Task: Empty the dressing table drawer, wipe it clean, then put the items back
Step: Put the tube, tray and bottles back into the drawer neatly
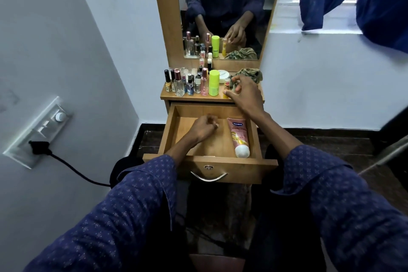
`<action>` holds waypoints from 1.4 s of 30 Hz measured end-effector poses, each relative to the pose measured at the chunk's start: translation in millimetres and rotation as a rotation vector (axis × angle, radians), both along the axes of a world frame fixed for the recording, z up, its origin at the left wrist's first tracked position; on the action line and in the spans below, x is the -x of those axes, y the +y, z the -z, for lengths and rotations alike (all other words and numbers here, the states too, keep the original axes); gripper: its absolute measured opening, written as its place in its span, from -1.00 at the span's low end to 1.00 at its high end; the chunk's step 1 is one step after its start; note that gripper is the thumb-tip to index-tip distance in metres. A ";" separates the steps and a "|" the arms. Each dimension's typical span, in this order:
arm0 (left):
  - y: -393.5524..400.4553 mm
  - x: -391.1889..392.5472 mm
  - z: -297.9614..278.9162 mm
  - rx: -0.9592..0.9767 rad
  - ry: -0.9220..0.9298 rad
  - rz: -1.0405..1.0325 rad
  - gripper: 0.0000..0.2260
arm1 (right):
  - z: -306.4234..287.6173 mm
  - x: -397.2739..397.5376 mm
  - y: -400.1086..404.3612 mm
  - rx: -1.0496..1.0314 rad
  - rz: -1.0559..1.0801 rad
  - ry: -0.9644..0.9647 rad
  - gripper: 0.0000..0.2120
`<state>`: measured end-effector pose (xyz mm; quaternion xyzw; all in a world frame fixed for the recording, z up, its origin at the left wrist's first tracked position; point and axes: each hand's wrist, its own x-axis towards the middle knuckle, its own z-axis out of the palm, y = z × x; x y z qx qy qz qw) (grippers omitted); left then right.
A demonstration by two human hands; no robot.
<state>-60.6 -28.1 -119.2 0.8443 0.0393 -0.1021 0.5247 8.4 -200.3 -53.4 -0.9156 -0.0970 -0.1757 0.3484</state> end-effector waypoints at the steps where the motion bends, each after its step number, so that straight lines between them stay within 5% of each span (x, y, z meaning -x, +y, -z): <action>1: 6.2 0.1 -0.7 0.005 -0.013 -0.002 -0.71 | -0.5 -3.3 2.1 0.016 0.003 0.002 -0.64; 11: 40.9 8.7 -20.1 0.037 -0.245 -0.051 -0.75 | 3.8 -3.7 15.2 0.009 -0.065 -0.035 -0.81; 18: 35.5 9.4 -37.0 0.170 -0.418 -0.123 -0.67 | 8.4 28.9 31.1 0.100 -0.312 -0.056 -0.84; 25: 40.5 1.9 -42.0 0.070 -0.535 -0.260 -0.90 | 1.7 37.9 44.0 0.111 -0.433 -0.034 -0.72; 33: 65.1 -8.2 -71.6 -0.248 -0.800 -0.324 -0.77 | -51.4 -7.5 48.4 0.000 -0.269 -0.222 -0.82; 42: 92.9 -26.5 -91.1 -0.345 -0.881 -0.293 -0.74 | -96.4 -99.2 91.2 0.502 -0.253 -0.147 -0.85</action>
